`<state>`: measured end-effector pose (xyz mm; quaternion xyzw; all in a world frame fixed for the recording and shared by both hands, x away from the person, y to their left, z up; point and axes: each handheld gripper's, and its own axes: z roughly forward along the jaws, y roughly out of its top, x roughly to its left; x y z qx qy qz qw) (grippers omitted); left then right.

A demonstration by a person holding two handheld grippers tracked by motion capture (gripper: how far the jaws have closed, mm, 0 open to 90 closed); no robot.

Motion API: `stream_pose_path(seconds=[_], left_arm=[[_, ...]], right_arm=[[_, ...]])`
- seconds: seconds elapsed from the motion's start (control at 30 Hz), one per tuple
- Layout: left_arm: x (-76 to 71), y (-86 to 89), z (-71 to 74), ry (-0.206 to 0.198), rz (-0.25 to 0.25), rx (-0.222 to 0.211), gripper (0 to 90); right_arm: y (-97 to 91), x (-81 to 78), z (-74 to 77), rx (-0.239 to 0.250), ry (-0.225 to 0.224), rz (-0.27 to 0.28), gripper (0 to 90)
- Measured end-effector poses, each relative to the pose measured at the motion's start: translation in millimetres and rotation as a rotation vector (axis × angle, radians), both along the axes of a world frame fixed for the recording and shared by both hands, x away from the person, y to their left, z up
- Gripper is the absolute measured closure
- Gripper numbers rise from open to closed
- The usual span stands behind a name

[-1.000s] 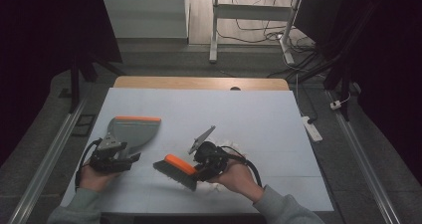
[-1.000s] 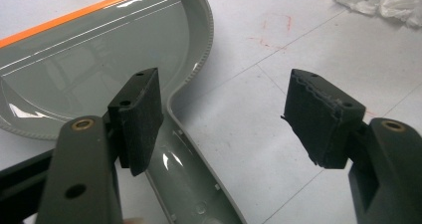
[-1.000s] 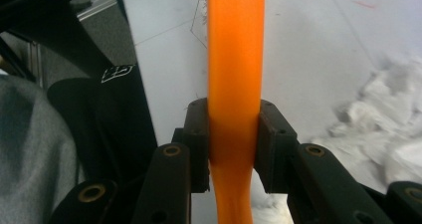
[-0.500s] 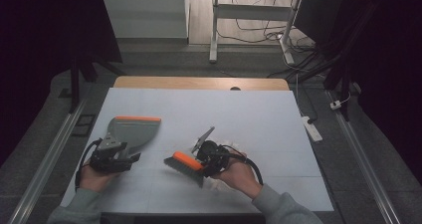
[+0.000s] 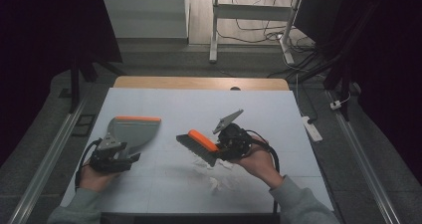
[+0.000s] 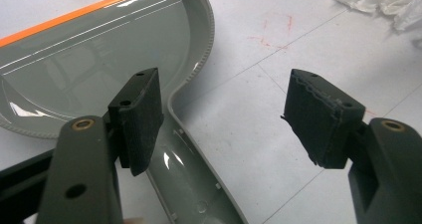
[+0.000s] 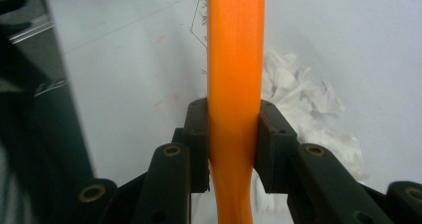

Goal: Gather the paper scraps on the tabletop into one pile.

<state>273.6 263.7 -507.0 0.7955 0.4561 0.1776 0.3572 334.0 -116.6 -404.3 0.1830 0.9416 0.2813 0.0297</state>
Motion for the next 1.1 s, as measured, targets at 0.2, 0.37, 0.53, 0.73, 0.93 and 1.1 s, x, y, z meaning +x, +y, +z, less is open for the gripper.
stream_pose_path(seconds=[0.2,0.37,0.53,0.73,0.93,1.1], left_arm=[[-0.1,-0.4,0.0,-0.002,0.001,-0.001,32.1],[-0.1,-1.1,-0.2,-0.001,-0.001,0.001,32.1],[0.4,-1.8,-0.7,0.002,-0.002,0.007,32.1],[0.0,-2.1,-0.6,0.001,-0.003,0.008,32.1],[0.7,-0.8,-1.6,0.004,-0.002,0.004,32.1],[0.6,-0.4,-1.4,0.004,-0.001,0.003,32.2]], right_arm=[[-8.4,-22.0,-2.6,-0.059,0.045,0.105,70.5],[-3.8,-45.1,-24.9,-0.174,0.101,0.188,70.5],[0.7,-50.9,-39.5,-0.306,0.09,0.227,70.5],[18.3,-26.9,-44.6,-0.372,0.049,0.257,70.5],[20.8,6.6,-43.2,-0.365,-0.01,0.183,70.5],[9.9,12.2,-32.6,-0.28,-0.038,0.127,70.5]])
